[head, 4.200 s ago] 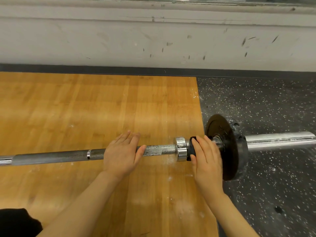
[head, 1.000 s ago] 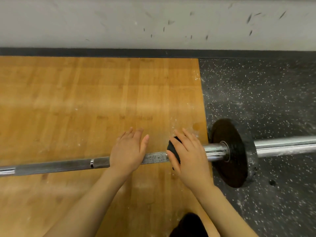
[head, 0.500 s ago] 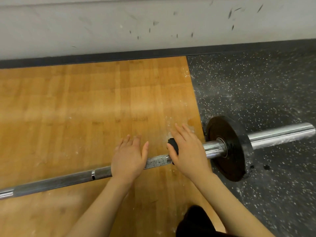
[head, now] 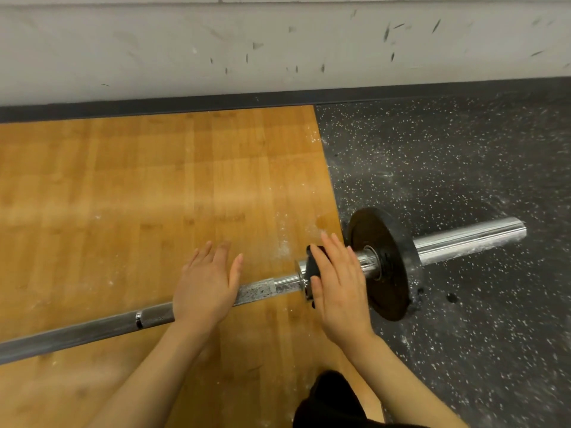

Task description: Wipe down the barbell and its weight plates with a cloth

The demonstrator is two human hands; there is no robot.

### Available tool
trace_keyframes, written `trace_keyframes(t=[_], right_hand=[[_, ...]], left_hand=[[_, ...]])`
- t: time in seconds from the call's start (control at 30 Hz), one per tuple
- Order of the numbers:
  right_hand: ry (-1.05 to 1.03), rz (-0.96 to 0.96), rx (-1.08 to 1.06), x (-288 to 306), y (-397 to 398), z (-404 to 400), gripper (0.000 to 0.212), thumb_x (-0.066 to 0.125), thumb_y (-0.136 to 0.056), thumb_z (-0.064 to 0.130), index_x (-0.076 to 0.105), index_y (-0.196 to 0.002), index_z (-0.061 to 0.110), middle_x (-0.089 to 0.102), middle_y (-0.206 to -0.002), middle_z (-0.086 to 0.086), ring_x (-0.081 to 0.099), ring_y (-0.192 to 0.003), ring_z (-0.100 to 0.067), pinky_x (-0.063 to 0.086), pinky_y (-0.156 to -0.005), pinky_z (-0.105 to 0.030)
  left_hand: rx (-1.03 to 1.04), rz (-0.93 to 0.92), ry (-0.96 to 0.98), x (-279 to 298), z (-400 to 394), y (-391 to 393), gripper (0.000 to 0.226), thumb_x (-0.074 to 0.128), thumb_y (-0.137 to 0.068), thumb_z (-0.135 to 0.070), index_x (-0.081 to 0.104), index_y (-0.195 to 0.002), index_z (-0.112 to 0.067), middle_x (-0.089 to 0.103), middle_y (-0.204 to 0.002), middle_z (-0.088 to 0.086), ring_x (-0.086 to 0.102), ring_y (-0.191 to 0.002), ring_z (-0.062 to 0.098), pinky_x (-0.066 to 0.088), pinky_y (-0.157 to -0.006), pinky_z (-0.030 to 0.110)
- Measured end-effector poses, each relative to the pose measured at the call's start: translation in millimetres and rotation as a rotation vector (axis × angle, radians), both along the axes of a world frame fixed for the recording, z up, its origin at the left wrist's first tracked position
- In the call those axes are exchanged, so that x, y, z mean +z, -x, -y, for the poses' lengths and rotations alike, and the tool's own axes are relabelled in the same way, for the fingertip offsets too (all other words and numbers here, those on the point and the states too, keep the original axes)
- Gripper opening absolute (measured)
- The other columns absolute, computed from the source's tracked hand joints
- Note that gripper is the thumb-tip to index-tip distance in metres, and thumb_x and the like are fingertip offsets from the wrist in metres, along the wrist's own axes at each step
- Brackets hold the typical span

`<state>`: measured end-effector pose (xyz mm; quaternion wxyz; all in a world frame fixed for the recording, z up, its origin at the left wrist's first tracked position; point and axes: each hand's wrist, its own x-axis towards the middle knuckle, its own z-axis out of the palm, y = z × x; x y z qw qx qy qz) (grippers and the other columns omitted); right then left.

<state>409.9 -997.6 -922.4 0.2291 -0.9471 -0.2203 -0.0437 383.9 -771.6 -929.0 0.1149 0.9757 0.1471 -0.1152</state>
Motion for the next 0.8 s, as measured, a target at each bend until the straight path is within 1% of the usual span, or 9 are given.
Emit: trace_keyframes(t=[0.17,0.27,0.33,0.4,0.47,0.53,0.6,0.7,0.8], right_hand=[[0.083,-0.021,0.029,-2.1,-2.7,4.6,0.056,0.021,-0.104,0.037,0.051,-0.136,0.002,0.047,-0.146,-0.010,0.035,-0.141,-0.023,0.014,-0.121,-0.040],[0.165,-0.030,-0.037,2.7,-13.4,16.5,0.061,0.028,-0.101,0.043,0.054,-0.133,-0.001,0.051,-0.142,-0.013,0.040,-0.138,-0.028,0.018,-0.118,-0.044],[0.193,-0.057,-0.108,6.7,-20.5,18.8,0.064,0.031,-0.097,0.046,0.056,-0.131,-0.002,0.054,-0.138,-0.015,0.043,-0.135,-0.030,0.018,-0.116,-0.043],[0.212,-0.098,-0.171,11.2,-23.8,12.1,0.070,0.024,-0.099,0.051,0.057,-0.130,-0.002,0.055,-0.137,-0.016,0.044,-0.135,-0.031,0.018,-0.116,-0.043],[0.202,-0.144,-0.172,15.2,-23.4,-0.6,0.077,0.013,-0.100,0.057,0.053,-0.136,0.001,0.052,-0.141,-0.013,0.041,-0.137,-0.029,0.018,-0.116,-0.043],[0.182,-0.155,-0.088,15.2,-20.7,-9.9,0.075,0.013,-0.099,0.058,0.049,-0.141,0.007,0.049,-0.145,-0.010,0.038,-0.139,-0.026,0.020,-0.115,-0.042],[0.189,-0.148,-0.024,13.9,-19.9,-9.1,0.076,0.014,-0.099,0.060,0.052,-0.138,0.006,0.049,-0.145,-0.010,0.039,-0.139,-0.026,0.022,-0.115,-0.041],[0.219,-0.152,-0.032,14.2,-23.5,5.4,0.083,0.014,-0.097,0.063,0.054,-0.134,0.001,0.050,-0.143,-0.013,0.042,-0.137,-0.028,0.020,-0.115,-0.040],[0.225,-0.176,-0.063,16.4,-25.9,19.5,0.085,0.015,-0.096,0.064,0.049,-0.138,-0.001,0.046,-0.146,-0.015,0.037,-0.139,-0.028,0.013,-0.117,-0.037]], left_hand=[[0.002,0.005,0.019,0.2,-1.2,-2.3,0.080,0.000,-0.094,-0.060,0.042,-0.145,-0.016,0.051,-0.143,0.009,0.036,-0.140,0.023,0.027,-0.114,0.039],[0.012,0.005,0.028,1.4,-1.0,-1.9,0.081,-0.001,-0.093,-0.061,0.041,-0.146,-0.016,0.051,-0.143,0.009,0.038,-0.140,0.024,0.029,-0.113,0.040],[0.013,0.002,0.028,2.1,-0.1,-1.5,0.082,-0.002,-0.093,-0.062,0.040,-0.146,-0.017,0.051,-0.143,0.009,0.038,-0.139,0.023,0.029,-0.113,0.040],[0.005,0.000,0.022,2.5,0.5,-1.3,0.080,-0.001,-0.095,-0.062,0.040,-0.146,-0.016,0.051,-0.143,0.009,0.039,-0.139,0.023,0.029,-0.113,0.039],[-0.001,-0.008,0.019,2.4,0.4,-1.8,0.076,0.001,-0.098,-0.060,0.039,-0.147,-0.017,0.050,-0.144,0.010,0.037,-0.140,0.023,0.029,-0.114,0.039],[-0.001,-0.015,0.030,2.8,-0.1,-2.6,0.074,0.003,-0.098,-0.060,0.038,-0.148,-0.017,0.049,-0.145,0.010,0.036,-0.140,0.023,0.029,-0.114,0.039],[-0.006,-0.015,0.037,3.4,-0.9,-3.4,0.075,0.002,-0.098,-0.060,0.037,-0.148,-0.018,0.048,-0.146,0.008,0.036,-0.141,0.022,0.030,-0.114,0.040],[0.004,-0.011,0.054,4.9,-2.6,-4.5,0.079,-0.001,-0.094,-0.062,0.038,-0.148,-0.018,0.049,-0.145,0.007,0.037,-0.140,0.021,0.033,-0.112,0.040],[0.024,-0.021,0.071,6.1,-2.8,-4.0,0.076,0.001,-0.096,-0.061,0.037,-0.148,-0.019,0.047,-0.147,0.007,0.037,-0.140,0.022,0.034,-0.111,0.042]])
